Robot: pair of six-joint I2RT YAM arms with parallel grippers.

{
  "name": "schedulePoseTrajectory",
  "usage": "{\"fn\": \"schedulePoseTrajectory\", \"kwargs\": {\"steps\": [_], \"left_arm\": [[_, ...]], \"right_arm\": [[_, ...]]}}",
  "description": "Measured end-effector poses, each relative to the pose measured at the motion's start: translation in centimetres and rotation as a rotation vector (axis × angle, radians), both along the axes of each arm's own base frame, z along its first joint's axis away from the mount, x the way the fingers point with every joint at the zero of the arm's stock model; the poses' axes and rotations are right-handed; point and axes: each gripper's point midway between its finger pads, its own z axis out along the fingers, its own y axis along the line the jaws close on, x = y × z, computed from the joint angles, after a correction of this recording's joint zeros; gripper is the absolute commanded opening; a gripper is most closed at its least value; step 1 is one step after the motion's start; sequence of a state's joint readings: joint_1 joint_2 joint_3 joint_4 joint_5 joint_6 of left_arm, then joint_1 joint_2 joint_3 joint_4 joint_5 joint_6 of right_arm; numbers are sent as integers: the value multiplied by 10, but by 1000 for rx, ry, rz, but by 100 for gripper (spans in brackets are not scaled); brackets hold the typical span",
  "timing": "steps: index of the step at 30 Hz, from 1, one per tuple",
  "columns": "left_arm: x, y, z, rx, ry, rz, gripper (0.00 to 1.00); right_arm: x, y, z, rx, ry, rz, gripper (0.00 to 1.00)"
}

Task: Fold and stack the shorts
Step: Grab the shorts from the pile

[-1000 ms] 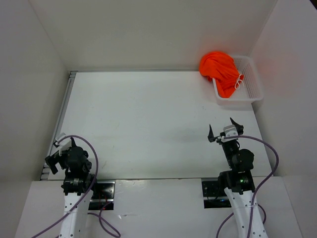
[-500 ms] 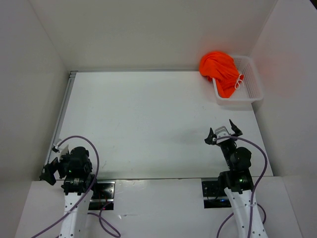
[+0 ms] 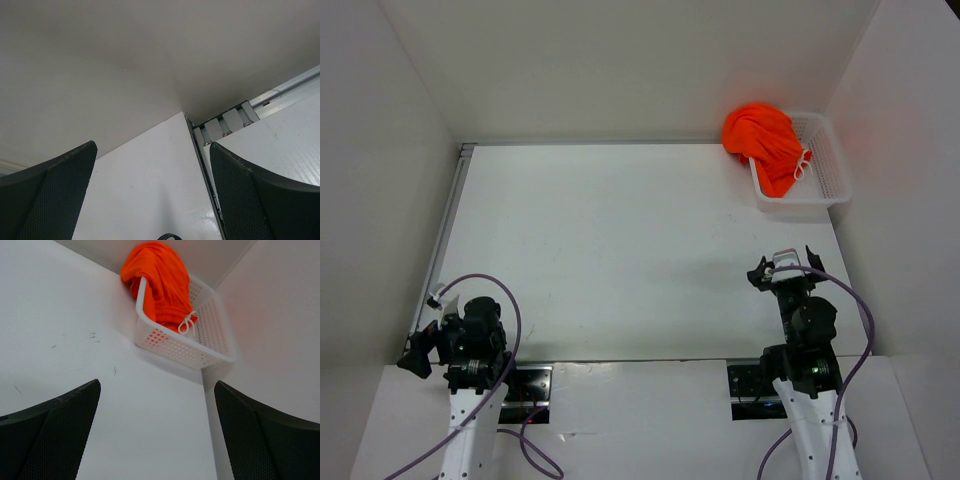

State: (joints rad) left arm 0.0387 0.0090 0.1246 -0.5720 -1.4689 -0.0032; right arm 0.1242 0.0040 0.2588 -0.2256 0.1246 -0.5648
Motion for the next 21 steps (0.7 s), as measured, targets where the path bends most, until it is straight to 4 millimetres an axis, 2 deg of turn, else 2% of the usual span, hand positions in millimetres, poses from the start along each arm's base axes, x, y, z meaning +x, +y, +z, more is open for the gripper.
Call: {"fn": "schedulePoseTrajectory", "kwargs": {"steps": [6, 10, 14, 16, 18, 21], "left_arm": [[0, 0, 0, 0, 5, 0, 100], [-1, 0, 0, 0, 5, 1, 100], [6, 0, 5, -3, -66, -11, 100], [29, -2, 17, -40, -183, -104, 100], [60, -9, 31, -79, -319, -245, 100], [121, -39, 51, -155, -460, -596, 100]], "right_arm": [[-10, -10, 40, 7, -83, -51, 99], [-15, -18, 83, 20, -126, -93, 99], [-5, -20, 130, 75, -126, -121, 99], [11, -18, 157, 110, -96, -127, 99], [33, -11, 178, 143, -62, -107, 99], [68, 2, 183, 198, 36, -72, 99]]}}
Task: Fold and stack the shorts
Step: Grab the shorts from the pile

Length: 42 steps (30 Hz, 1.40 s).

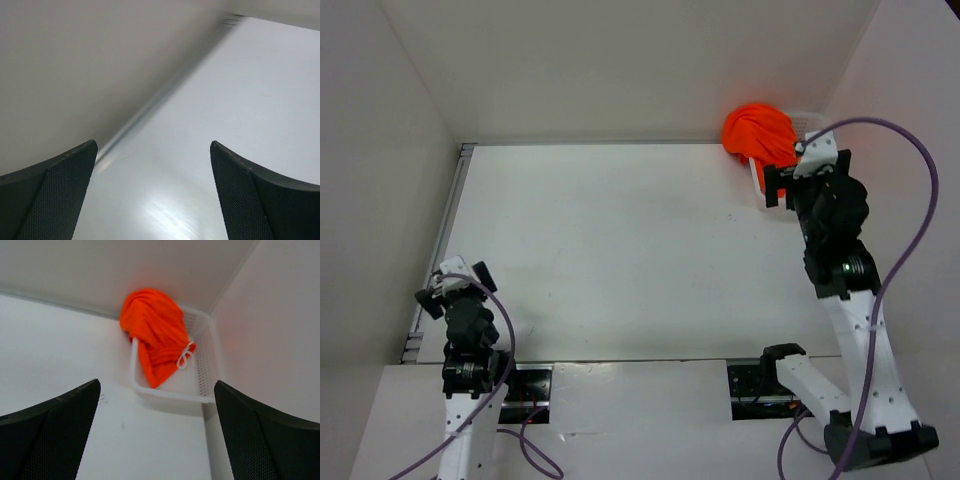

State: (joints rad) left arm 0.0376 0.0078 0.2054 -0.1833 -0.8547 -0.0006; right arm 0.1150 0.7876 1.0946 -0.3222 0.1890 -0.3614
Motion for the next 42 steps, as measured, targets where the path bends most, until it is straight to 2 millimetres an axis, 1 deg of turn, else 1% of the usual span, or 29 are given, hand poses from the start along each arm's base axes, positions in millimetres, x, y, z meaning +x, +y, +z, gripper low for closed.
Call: {"fn": "schedulePoseTrajectory", "kwargs": {"steps": [2, 3, 5, 6, 8, 12, 14, 17, 22, 25, 27, 29, 31, 32, 35, 36, 39, 41, 42], "left_arm": [[30, -32, 1, -11, -10, -247, 100], [38, -44, -2, -17, 3, -331, 100], [45, -67, -16, -41, 60, -476, 100], [45, -75, -26, -58, 100, -522, 100], [39, -86, -46, -97, 193, -586, 100], [19, -95, -84, -167, 361, -626, 100], [11, -96, -92, -185, 407, -627, 100], [5, -92, -97, -189, 436, -602, 100], [2, -73, -99, -157, 442, -487, 100], [-2, -62, -115, -146, 477, -420, 100], [-3, -60, -120, -147, 490, -411, 100], [-2, -61, -119, -146, 483, -415, 100], [5, -57, -113, -128, 437, -395, 100], [11, -54, -108, -114, 400, -378, 100], [24, -51, -92, -87, 302, -366, 100], [29, -51, -83, -78, 260, -369, 100], [45, -53, -54, -56, 153, -385, 100], [54, -53, -37, -63, 175, -390, 100], [60, -53, -28, -72, 215, -388, 100]], "right_arm": [[25, 10, -14, 41, 86, 25, 99], [33, 13, -22, 56, 122, 34, 99], [50, 20, -56, 84, 237, 44, 99], [55, 23, -73, 93, 296, 48, 99], [61, 25, -99, 108, 383, 45, 99], [71, 27, -130, 123, 481, 29, 99], [78, 28, -142, 136, 529, 17, 99], [100, 32, -145, 161, 568, 0, 99], [144, 37, -133, 207, 591, -32, 99], [171, 38, -125, 254, 614, -46, 99], [191, 35, -121, 301, 618, -48, 99], [213, 22, -123, 350, 640, -71, 99], [239, -1, -126, 401, 620, -118, 99], [247, -13, -131, 424, 617, -147, 99], [260, -44, -150, 486, 635, -224, 99], [263, -55, -153, 511, 633, -245, 99], [274, -75, -158, 576, 621, -272, 99], [277, -85, -163, 606, 618, -286, 99], [277, -88, -166, 623, 622, -295, 99]]}}
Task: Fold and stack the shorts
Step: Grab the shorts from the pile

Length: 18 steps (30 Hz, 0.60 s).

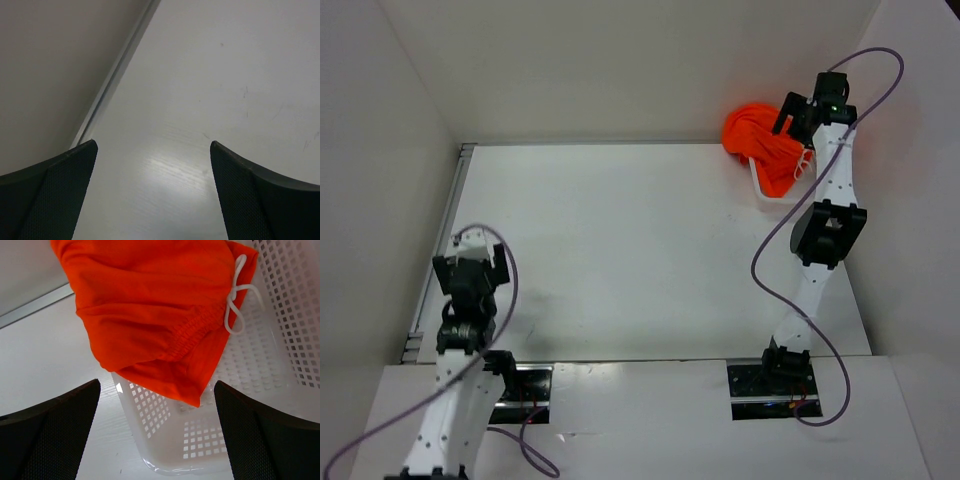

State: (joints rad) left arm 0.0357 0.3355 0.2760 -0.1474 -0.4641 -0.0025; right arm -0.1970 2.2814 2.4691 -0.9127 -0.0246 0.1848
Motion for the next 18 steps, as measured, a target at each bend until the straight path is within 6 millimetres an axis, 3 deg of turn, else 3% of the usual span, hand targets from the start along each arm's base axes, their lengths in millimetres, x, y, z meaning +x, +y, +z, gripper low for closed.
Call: {"fn": "schedulePoseTrajectory", "kwargs": {"steps": [2, 5, 6, 7, 12, 15, 18], "left_arm": [[22, 3, 35, -3, 106, 8, 100], [90, 3, 122, -11, 36, -15, 100], [105, 0, 137, -12, 6, -34, 100], [113, -7, 140, -15, 8, -60, 100], [149, -51, 94, -70, 263, -234, 100], [185, -83, 40, -139, 452, -360, 100], [191, -116, -7, -186, 617, -455, 100]], "right_arm": [[-1, -2, -6, 20, 15, -11, 99], [-3, 5, -11, 60, 31, -9, 99], [-4, 7, -11, 75, 31, -9, 99], [-3, 9, -12, 92, 32, -8, 99], [0, 20, -26, 173, 50, -10, 91], [14, 17, -46, 199, 60, -32, 82], [31, 4, -78, 205, 76, -84, 81]]}}
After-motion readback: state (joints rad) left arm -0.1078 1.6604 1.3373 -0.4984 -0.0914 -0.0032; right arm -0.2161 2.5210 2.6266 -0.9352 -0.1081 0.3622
